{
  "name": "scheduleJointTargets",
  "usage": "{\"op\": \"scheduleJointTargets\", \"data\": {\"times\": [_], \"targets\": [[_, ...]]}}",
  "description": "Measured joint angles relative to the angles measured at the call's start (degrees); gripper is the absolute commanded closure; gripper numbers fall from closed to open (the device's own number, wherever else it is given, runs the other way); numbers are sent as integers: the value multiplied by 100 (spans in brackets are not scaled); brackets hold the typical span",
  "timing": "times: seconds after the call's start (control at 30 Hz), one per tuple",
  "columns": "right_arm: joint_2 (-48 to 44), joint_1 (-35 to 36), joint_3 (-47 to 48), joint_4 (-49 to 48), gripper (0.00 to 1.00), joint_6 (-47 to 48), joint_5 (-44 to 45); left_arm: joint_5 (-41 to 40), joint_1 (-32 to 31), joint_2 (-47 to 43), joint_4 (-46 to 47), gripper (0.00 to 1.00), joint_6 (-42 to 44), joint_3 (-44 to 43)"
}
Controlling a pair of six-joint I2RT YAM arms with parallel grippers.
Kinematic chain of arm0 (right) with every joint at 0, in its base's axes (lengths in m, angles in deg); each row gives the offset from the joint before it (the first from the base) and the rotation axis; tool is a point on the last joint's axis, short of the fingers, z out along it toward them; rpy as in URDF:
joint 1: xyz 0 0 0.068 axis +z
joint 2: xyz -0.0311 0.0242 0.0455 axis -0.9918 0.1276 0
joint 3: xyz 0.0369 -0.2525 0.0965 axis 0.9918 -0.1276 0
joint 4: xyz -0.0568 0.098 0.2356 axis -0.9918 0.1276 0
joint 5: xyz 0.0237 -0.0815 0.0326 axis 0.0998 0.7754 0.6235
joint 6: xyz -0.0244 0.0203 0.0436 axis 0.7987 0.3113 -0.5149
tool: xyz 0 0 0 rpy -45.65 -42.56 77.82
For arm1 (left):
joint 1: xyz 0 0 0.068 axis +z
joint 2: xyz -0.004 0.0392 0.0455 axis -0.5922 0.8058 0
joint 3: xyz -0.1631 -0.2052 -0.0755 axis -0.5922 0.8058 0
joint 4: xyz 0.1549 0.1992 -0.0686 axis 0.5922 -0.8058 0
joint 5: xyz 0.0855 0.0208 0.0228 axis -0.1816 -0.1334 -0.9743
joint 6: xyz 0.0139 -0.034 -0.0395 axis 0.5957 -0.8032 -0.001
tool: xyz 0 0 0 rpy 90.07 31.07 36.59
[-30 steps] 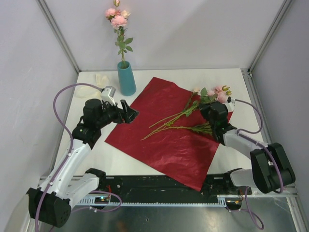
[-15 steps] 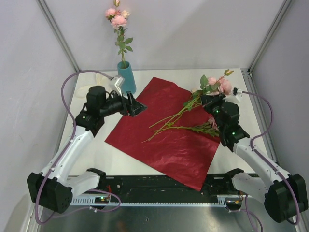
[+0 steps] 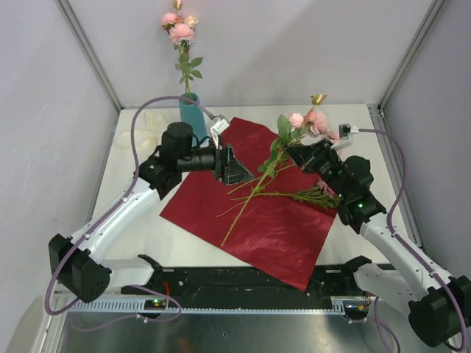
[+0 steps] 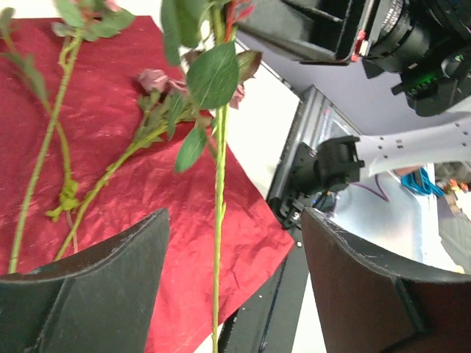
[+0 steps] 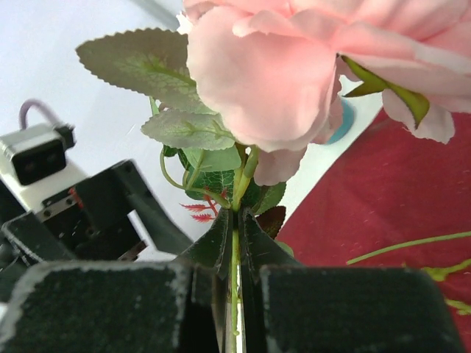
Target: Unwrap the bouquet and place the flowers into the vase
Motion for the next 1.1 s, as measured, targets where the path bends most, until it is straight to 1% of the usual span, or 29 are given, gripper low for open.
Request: {"op": "scheduleJointTargets", "data": {"times": [0.17,0.23,0.47,0.53,0.6,0.63,0.7,0.77,0.83,0.9,1.0,1.1], "targets": [[0,334,0,-201,100,0,-420,68,-431,127,7,28,-17,-118],[2,437,0,-293,100,-2,-533,68,-566,155,9,31,-20,-131],[33,629,2,-520,100,-22,-673,72,-706,286,7,40,-17,-131],[46,673,2,-525,100,-22,-671,70,-713,323,4,47,-15,-131],[48,721,2,-527,100,-20,-664,74,-730,352,4,56,-15,-131],[48,750,2,-527,100,-17,-664,87,-745,369,4,62,-13,-131],[48,798,7,-527,97,-17,-664,111,-772,396,0,74,-13,-131],[48,826,13,-527,90,-17,-664,118,-785,433,2,85,-11,-133],[48,835,28,-509,82,0,-660,116,-787,481,4,95,-17,-138],[42,841,33,-468,68,26,-638,103,-789,525,-2,99,-9,-166],[-26,841,70,-326,38,68,-568,-9,-793,560,-42,100,35,-232],[-256,841,87,-85,14,212,-463,-289,-769,557,-79,100,164,-345]]}}
